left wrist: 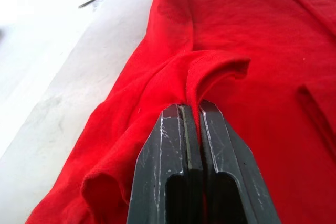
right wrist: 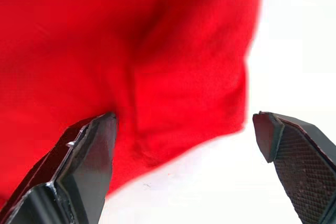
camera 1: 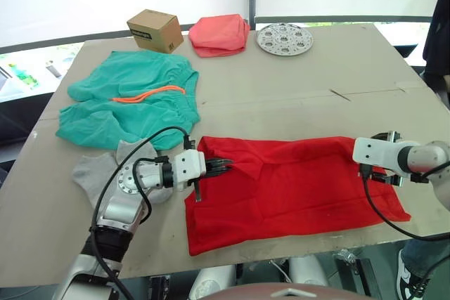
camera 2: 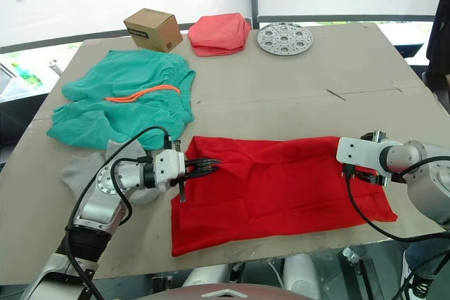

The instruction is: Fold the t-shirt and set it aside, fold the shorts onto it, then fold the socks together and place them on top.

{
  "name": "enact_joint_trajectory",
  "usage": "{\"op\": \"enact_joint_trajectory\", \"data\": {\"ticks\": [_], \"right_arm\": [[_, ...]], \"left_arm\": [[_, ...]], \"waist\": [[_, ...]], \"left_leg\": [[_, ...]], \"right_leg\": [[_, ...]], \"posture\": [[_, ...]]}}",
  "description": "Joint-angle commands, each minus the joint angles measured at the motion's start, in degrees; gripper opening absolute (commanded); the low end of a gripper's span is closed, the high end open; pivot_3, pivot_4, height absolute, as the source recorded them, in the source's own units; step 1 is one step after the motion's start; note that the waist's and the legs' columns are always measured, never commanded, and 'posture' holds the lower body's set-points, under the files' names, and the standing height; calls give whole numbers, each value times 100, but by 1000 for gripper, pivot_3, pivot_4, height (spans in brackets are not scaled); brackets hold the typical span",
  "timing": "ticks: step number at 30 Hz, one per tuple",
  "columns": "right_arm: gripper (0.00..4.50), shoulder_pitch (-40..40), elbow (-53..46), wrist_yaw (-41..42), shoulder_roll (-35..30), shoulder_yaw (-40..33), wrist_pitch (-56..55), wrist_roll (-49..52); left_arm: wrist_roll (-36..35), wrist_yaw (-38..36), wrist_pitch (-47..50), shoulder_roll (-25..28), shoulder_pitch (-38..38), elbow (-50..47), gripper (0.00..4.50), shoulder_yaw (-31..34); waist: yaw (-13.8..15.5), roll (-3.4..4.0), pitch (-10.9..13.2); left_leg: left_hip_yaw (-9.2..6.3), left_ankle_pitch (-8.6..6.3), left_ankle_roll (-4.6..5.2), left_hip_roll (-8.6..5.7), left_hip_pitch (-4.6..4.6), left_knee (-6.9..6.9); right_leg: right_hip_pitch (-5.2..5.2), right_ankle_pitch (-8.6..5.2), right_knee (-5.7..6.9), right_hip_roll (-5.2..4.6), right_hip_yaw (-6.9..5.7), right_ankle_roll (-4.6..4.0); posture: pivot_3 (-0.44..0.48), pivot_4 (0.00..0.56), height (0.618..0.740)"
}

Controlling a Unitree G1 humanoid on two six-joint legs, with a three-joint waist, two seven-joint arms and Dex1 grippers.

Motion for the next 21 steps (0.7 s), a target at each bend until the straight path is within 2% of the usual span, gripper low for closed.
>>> {"op": "enact_joint_trajectory", "data": {"ticks": [1, 5, 8, 16, 17, 18, 20, 21], "right_arm": [[4424, 9, 228, -60, 71, -198, -199, -374], [4424, 102, 193, 5, 83, -465, -215, -427], [4424, 225, 259, -23, 130, -386, -380, -653], [4424, 510, 591, -439, 658, -466, -854, -1117], [3874, 548, 597, -484, 727, -498, -946, -1159], [3556, 573, 582, -493, 800, -540, -994, -1173], [2470, 625, 560, -452, 877, -615, -1092, -1218], [2112, 637, 538, -416, 895, -647, -1134, -1230]], "left_arm": [[11, 95, 42, -39, 1, -248, 0, -10], [66, 155, 24, -94, 29, -254, 0, -74], [119, 210, 10, -174, -26, -208, 0, -124], [202, 387, 40, -356, -88, -182, 0, -166], [203, 403, 48, -365, -83, -183, 0, -161], [198, 401, 43, -362, -77, -176, 0, -149], [183, 390, 44, -325, -64, -130, 0, -99], [172, 387, 52, -306, -72, -91, 0, -68]], "waist": [[1, 0, -1], [4, 0, -1], [14, 0, -1], [14, -41, -20], [14, -47, -22], [13, -48, -22], [9, -47, -22], [6, -47, -22]], "left_leg": [[1, 0, 0, 0, 1, 0], [2, 0, 0, 0, 2, 1], [2, 0, 0, 0, 1, 0], [4, 0, 0, 0, 28, 3], [4, -1, 0, 0, 44, 3], [4, -2, 0, 0, 47, 2], [4, -1, 1, 0, 49, 2], [4, -1, 1, 0, 50, 2]], "right_leg": [[1, 0, 0, 0, 1, 0], [1, 0, 0, 0, 2, -1], [2, 0, 0, 1, 2, -1], [30, 0, 1, 1, 5, 0], [47, -2, -1, 1, 5, 0], [50, -2, -1, 1, 5, 1], [49, -2, -1, 2, 6, 2], [49, -2, 0, 2, 6, 2]], "posture": [[0, 150, 740], [0, 150, 740], [0, 150, 740], [0, 150, 740], [0, 150, 740], [0, 150, 740], [0, 150, 740], [0, 150, 740]]}}
